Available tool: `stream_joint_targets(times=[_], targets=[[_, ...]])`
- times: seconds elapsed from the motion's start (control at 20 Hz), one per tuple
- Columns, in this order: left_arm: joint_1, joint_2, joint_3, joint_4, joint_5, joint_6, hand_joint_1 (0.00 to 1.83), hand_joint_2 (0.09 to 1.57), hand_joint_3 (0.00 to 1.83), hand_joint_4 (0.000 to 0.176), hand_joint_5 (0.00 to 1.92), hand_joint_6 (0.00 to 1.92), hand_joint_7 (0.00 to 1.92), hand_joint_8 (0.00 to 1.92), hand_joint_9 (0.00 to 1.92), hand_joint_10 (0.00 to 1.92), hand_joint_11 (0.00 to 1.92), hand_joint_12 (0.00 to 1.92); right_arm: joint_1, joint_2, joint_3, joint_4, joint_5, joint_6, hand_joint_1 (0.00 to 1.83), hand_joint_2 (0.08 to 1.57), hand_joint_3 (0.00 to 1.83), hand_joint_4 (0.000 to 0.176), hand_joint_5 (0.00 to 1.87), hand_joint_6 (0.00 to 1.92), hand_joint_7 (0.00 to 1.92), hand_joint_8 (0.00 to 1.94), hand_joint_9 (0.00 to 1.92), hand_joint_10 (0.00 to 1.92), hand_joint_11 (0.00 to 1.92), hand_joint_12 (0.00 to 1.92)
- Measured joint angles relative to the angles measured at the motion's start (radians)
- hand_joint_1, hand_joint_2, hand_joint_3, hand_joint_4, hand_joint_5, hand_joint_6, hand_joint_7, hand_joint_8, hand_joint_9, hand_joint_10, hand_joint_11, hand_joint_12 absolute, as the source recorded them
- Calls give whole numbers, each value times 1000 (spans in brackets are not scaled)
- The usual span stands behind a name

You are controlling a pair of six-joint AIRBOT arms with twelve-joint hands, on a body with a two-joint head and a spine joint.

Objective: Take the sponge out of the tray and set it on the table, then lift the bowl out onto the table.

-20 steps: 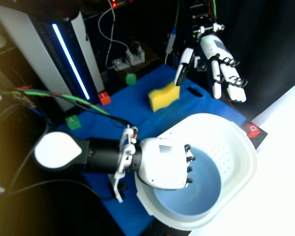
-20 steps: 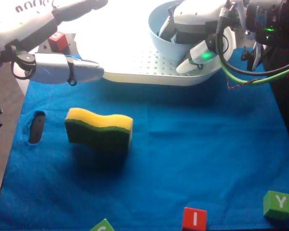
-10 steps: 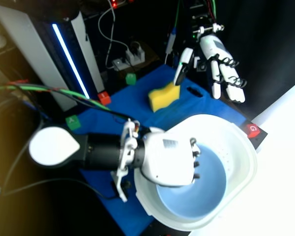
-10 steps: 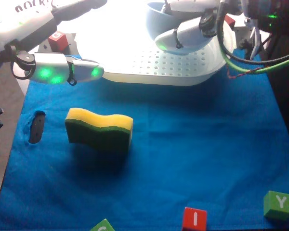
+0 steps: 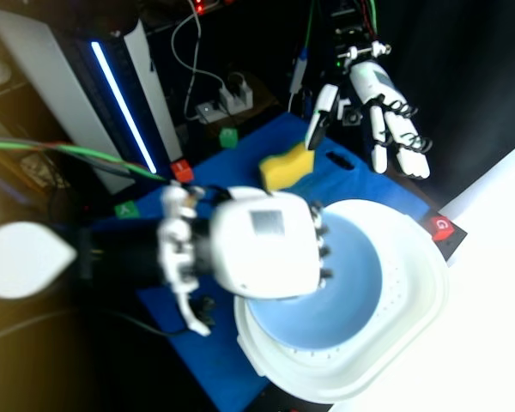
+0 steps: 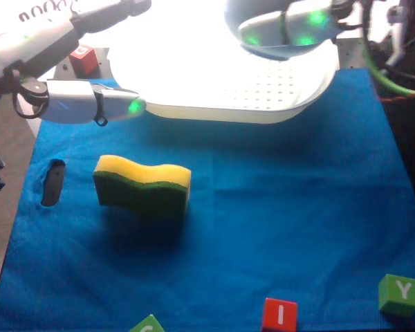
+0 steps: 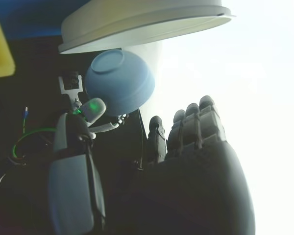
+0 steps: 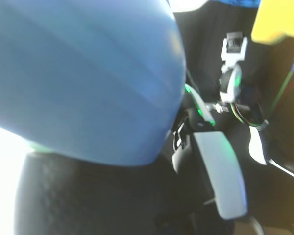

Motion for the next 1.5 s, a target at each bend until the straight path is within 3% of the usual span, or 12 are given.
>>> stream_joint_targets(times=[0.05, 0.25, 0.45, 0.5, 0.65, 0.7, 0.9, 1.05, 1.25, 1.35, 1.4, 1.5], targets=[[9, 4, -7, -14, -7, 0, 677, 999, 7, 151, 142, 0, 0, 0, 0, 0, 0, 0, 0, 33, -31, 10, 26, -7, 35, 1571, 21, 152, 1104, 1921, 1454, 1941, 1581, 1921, 1556, 1921], [38, 27, -24, -46, -36, -2, 642, 998, 4, 156, 132, 0, 0, 0, 0, 0, 0, 0, 0, 160, -188, 25, 84, -84, 311, 1549, 0, 145, 1212, 1921, 1539, 1941, 1675, 1921, 1654, 1921], [48, 47, -37, -58, -64, -2, 651, 997, 2, 156, 130, 1, 0, 0, 0, 0, 0, 0, -10, 250, -340, -20, 114, -117, 310, 1527, 0, 145, 959, 1921, 1521, 1941, 1655, 1921, 1648, 1921], [53, 47, -39, -59, -71, -2, 668, 999, 3, 146, 136, 3, 4, 1, 0, 0, 0, 0, -29, 265, -370, -31, 129, -118, 431, 1520, 0, 93, 869, 1921, 1493, 1941, 1642, 1921, 1656, 1921], [60, 48, -40, -66, -71, -2, 669, 998, 1, 140, 144, 5, 17, 6, 0, 0, 0, 0, -102, 288, -426, -50, 171, -118, 185, 1563, 11, 70, 1051, 1921, 1574, 1941, 1726, 1921, 1713, 1921], [61, 48, -40, -68, -73, -2, 654, 998, 1, 138, 140, 2, 23, 7, 0, 0, 1, 0, -127, 288, -437, -52, 177, -119, 277, 1569, 62, 0, 887, 1921, 1492, 1941, 1680, 1921, 1700, 1921], [69, 50, -48, -76, -75, -2, 698, 989, 0, 116, 147, 4, 26, 4, 0, 0, 0, 0, -208, 278, -445, -43, 185, -119, 532, 1571, 35, 0, 806, 1921, 1429, 1941, 1608, 1921, 1633, 1921], [69, 52, -48, -74, -79, -2, 709, 985, 0, 137, 147, 3, 30, 5, 0, 0, 0, 0, -223, 220, -403, -79, 185, -63, 560, 1520, 0, 0, 933, 1921, 1456, 1941, 1615, 1921, 1634, 1921], [69, 53, -50, -81, -80, -2, 674, 991, 0, 138, 135, 0, 18, 0, 0, 0, 0, 0, -223, 212, -377, -81, 183, -35, 557, 1491, 0, 0, 1036, 1921, 1501, 1941, 1615, 1921, 1659, 1921], [69, 54, -50, -78, -80, -2, 686, 1000, 4, 127, 129, 0, 16, 0, 0, 0, 0, 0, -223, 215, -377, -82, 183, -35, 531, 1473, 0, 0, 983, 1921, 1351, 1941, 1491, 1921, 1517, 1921], [69, 54, -50, -75, -81, -2, 702, 997, 2, 133, 134, 2, 15, 0, 0, 0, 0, 0, -223, 219, -378, -77, 183, -35, 342, 1472, 0, 0, 716, 1531, 1087, 1730, 1169, 1858, 1141, 1921], [69, 54, -50, -74, -82, -2, 703, 995, 1, 128, 140, 4, 20, 2, 0, 0, 0, 0, -223, 240, -378, -35, 186, -35, 43, 1483, 2, 0, 584, 963, 795, 1011, 716, 1196, 542, 1618]])
